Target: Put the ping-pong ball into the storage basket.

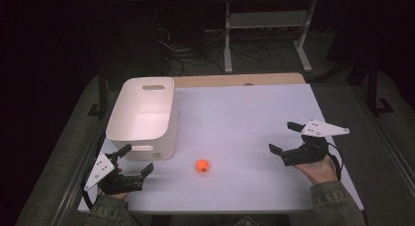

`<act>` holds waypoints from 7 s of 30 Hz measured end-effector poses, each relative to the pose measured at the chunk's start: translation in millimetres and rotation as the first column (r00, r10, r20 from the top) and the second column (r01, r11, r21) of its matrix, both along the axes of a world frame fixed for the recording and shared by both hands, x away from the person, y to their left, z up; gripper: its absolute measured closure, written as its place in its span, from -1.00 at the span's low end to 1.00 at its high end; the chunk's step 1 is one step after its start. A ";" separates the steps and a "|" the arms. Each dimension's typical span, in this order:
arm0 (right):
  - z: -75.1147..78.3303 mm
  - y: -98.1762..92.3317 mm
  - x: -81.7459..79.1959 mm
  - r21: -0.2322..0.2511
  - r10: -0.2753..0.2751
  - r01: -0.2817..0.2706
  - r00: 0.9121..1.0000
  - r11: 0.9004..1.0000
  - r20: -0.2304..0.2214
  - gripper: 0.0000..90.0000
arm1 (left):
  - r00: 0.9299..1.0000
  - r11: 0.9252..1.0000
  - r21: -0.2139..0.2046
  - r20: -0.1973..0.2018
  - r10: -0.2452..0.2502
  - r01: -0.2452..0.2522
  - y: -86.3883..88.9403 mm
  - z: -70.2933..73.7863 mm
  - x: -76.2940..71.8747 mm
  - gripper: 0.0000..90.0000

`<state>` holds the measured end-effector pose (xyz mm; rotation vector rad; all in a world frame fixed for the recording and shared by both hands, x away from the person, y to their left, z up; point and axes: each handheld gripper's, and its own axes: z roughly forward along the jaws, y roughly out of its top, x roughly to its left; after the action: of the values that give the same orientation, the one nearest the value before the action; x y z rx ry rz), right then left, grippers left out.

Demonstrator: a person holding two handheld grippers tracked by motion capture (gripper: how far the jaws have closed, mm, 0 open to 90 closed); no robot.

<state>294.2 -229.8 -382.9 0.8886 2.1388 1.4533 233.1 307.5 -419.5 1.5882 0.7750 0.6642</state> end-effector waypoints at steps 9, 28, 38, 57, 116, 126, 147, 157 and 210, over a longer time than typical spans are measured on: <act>6.5 6.7 3.4 -0.025 0.029 -0.029 1.000 0.999 0.000 -1.00 | 1.000 1.000 0.000 0.001 0.003 -0.003 0.4 0.2 0.1 -1.00; 14.9 26.0 13.7 -0.075 0.088 -0.091 0.995 0.993 -0.037 -1.00 | 1.000 1.000 0.000 -0.006 0.006 -0.006 0.6 0.1 0.6 -1.00; 19.8 36.7 17.5 -0.094 0.116 -0.120 0.992 0.988 -0.043 -1.00 | 1.000 1.000 -0.005 -0.008 0.005 -0.005 1.0 0.1 0.6 -1.00; 26.1 56.2 23.9 -0.135 0.175 -0.184 0.981 0.974 -0.080 -1.00 | 1.000 1.000 -0.003 -0.007 0.006 -0.006 1.3 0.3 0.4 -1.00; 25.7 120.6 45.1 -0.230 0.330 -0.379 0.917 0.897 -0.226 -1.00 | 1.000 1.000 -0.009 -0.004 0.001 -0.001 1.3 0.7 -0.1 -0.99; 20.6 129.6 47.7 -0.240 0.348 -0.409 0.901 0.880 -0.260 -1.00 | 1.000 1.000 -0.006 -0.005 0.001 -0.001 1.7 0.9 0.0 -0.99; 17.0 156.7 59.3 -0.248 0.409 -0.492 0.855 0.835 -0.320 -1.00 | 1.000 1.000 -0.011 -0.002 0.004 -0.004 2.0 0.9 0.2 -0.99; 12.3 174.3 63.9 -0.257 0.439 -0.534 0.829 0.806 -0.347 -1.00 | 1.000 1.000 -0.014 -0.001 0.009 -0.009 2.9 1.2 0.2 -0.99; -16.4 220.0 66.0 -0.289 0.489 -0.624 0.764 0.726 -0.422 -1.00 | 1.000 1.000 -0.010 0.000 0.006 -0.006 3.6 1.4 0.0 -0.99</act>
<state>360.3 -9.8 -399.3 0.3164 3.0088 1.0403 233.1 311.2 -418.1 1.5772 0.7816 0.6636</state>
